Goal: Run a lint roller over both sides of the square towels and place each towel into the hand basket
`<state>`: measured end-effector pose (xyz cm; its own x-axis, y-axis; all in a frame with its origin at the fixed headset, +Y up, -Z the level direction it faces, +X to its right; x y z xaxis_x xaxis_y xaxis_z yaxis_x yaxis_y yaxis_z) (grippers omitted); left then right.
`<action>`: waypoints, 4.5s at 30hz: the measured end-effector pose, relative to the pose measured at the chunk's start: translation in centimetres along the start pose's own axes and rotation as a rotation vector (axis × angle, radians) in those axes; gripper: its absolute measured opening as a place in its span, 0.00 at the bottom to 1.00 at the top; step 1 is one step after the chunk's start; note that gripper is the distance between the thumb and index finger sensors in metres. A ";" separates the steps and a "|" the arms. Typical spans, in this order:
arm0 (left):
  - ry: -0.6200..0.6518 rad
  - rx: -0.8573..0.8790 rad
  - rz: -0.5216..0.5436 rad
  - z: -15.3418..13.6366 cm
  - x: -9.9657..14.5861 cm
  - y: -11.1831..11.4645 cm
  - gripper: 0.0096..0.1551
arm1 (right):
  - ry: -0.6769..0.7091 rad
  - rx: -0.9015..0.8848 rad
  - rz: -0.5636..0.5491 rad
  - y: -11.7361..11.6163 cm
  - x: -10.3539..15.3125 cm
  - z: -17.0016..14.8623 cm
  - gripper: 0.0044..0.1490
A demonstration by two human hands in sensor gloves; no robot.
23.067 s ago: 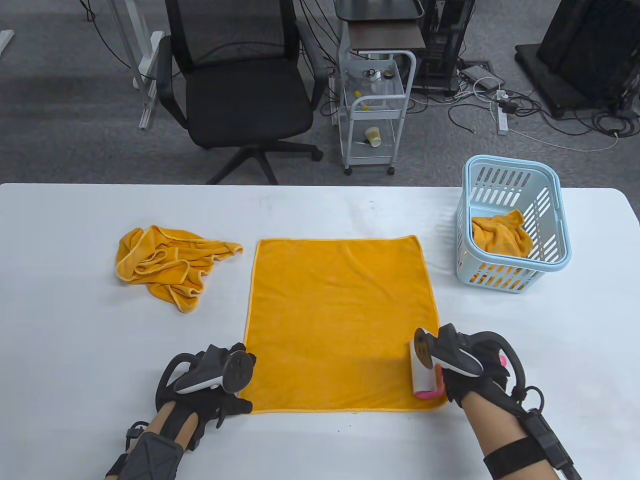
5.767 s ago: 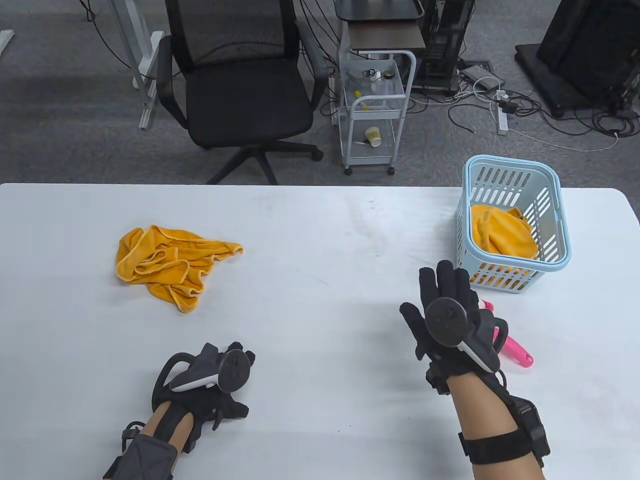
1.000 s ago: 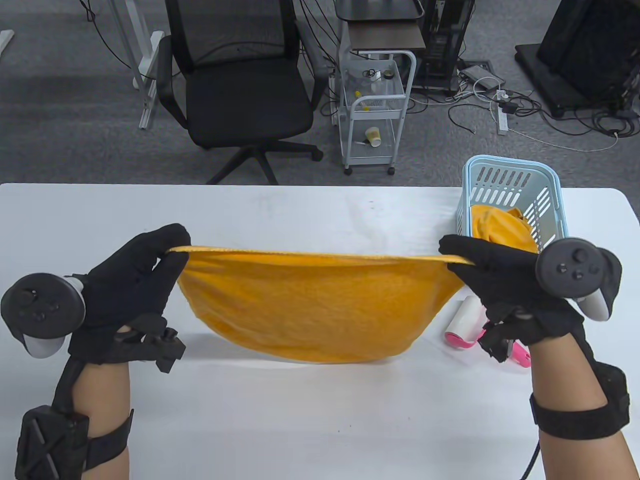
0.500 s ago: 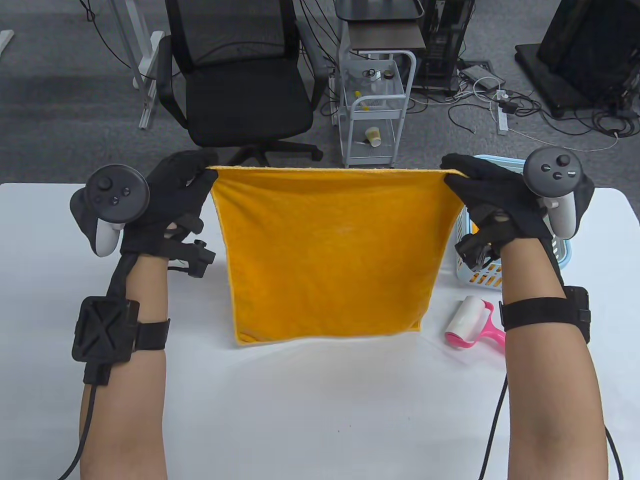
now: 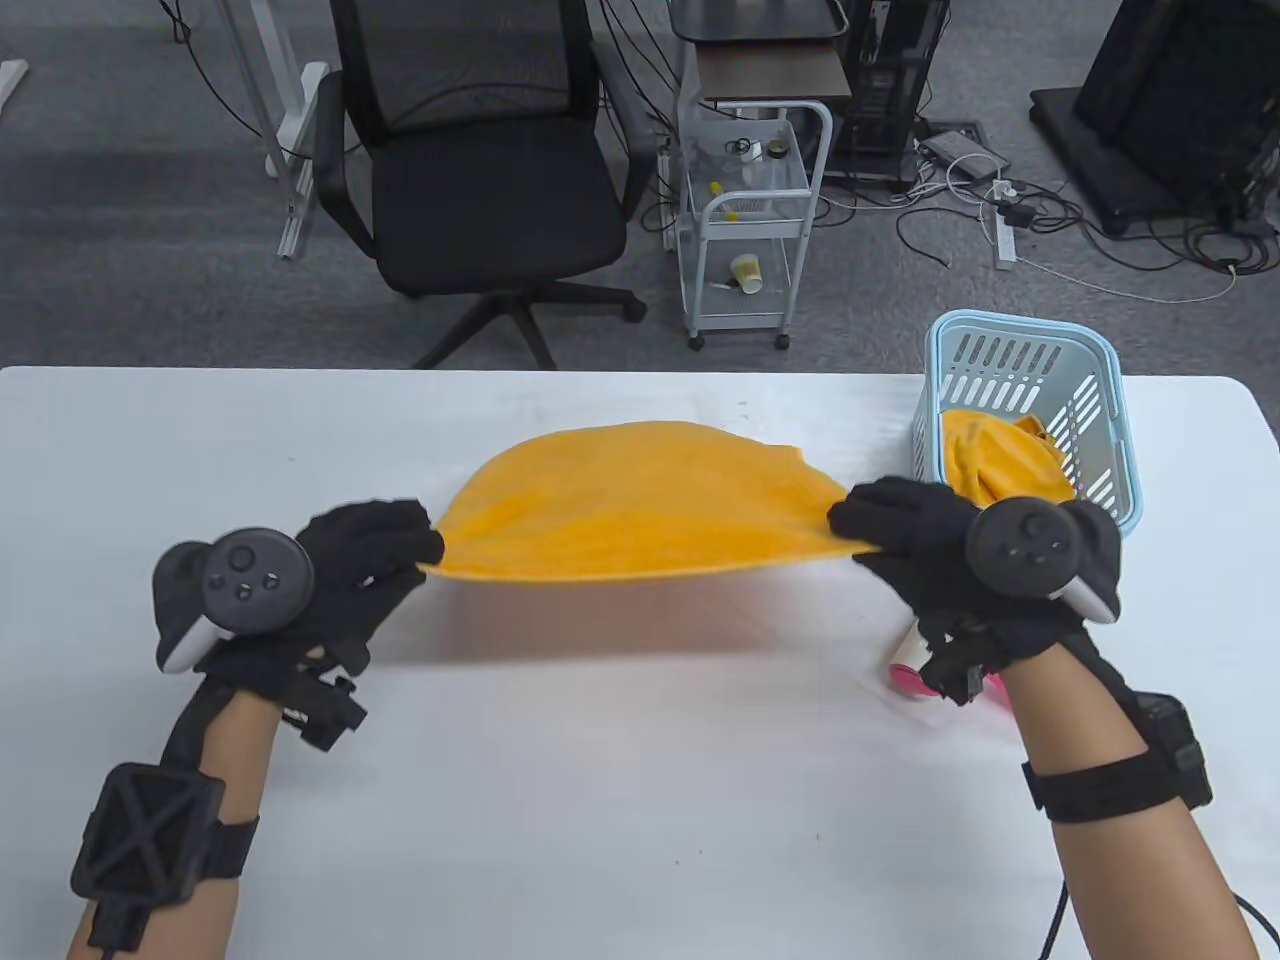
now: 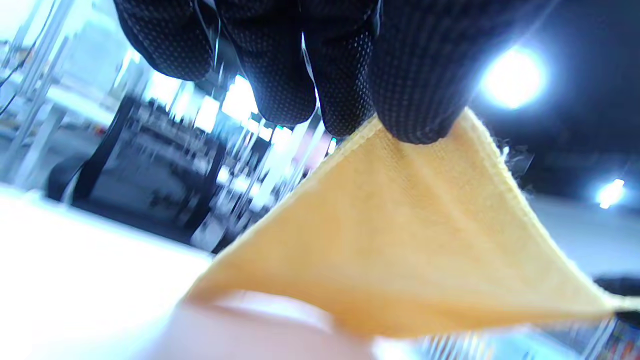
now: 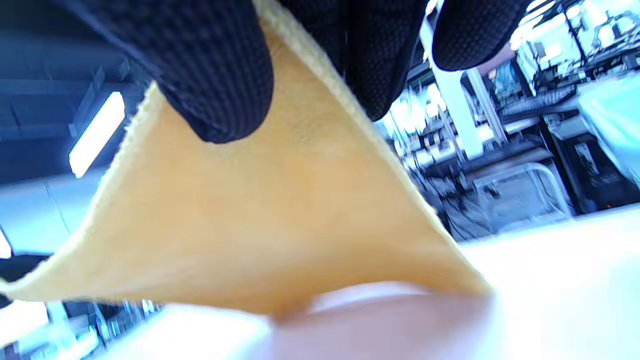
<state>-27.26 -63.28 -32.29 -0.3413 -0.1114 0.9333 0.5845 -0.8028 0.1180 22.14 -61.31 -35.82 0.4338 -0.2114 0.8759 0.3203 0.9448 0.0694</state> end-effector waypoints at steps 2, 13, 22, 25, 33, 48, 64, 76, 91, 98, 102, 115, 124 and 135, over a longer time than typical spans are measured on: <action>-0.075 -0.055 -0.150 -2.1 1.0 4.9 0.18 | 0.012 0.040 0.157 -5.0 1.5 0.4 0.26; -0.171 -0.329 -0.709 -2.9 5.4 16.6 0.20 | 0.056 0.163 0.684 -16.5 8.7 1.9 0.37; -0.211 -0.169 -0.501 -2.0 4.1 14.2 0.33 | -0.142 0.138 0.302 -10.5 8.5 -0.7 0.52; -0.268 -0.221 -0.502 -3.5 3.8 15.6 0.45 | -0.333 0.283 0.157 -9.6 9.2 -3.1 0.60; -0.289 -0.393 -0.601 -4.9 4.2 18.0 0.56 | -0.602 0.480 0.262 -11.2 10.4 -6.7 0.72; -0.267 -0.397 -0.602 -4.8 4.1 18.2 0.56 | -0.786 0.601 0.219 -12.5 11.2 -8.9 0.48; -0.270 -0.372 -0.608 -5.0 4.1 18.1 0.57 | -0.485 0.555 0.112 -8.5 6.4 0.4 0.40; -0.282 -0.417 -0.619 -4.9 4.1 18.2 0.60 | 0.051 0.441 0.232 -15.3 -0.1 19.6 0.40; -0.291 -0.436 -0.623 -4.7 4.0 18.3 0.60 | 0.018 0.557 0.441 -15.8 1.8 13.9 0.37; -0.296 -0.449 -0.626 -4.7 4.0 18.3 0.60 | -0.090 0.808 0.590 -12.3 5.0 6.9 0.37; -0.300 -0.452 -0.625 -4.6 4.0 18.3 0.60 | -0.095 0.889 0.645 -11.9 4.9 6.2 0.38; -0.297 -0.444 -0.627 -4.7 4.1 18.3 0.60 | -0.011 0.428 0.486 -18.2 -3.3 14.9 0.40; -0.297 -0.447 -0.628 -4.8 4.1 18.3 0.60 | -0.068 0.572 0.519 -16.2 -2.6 10.4 0.38; -0.303 -0.450 -0.625 -4.7 4.1 18.3 0.60 | -0.194 0.663 0.595 -12.9 -3.1 5.9 0.39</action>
<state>-21.45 -81.20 -27.92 -0.2550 0.5443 0.7992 -0.0199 -0.8293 0.5584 11.66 -71.39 -36.66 0.2036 0.3463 0.9158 -0.4870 0.8472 -0.2122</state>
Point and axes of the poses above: the tracker on the back of each hand, its own z axis roughly to the thumb side, its own x axis roughly from the fingertips to the wrist, y = z × x, the point moved 3 cm from there along -x, roughly from the wrist to the fingertips, and after that the axes turned 9 degrees about x, right-handed, at the moved point
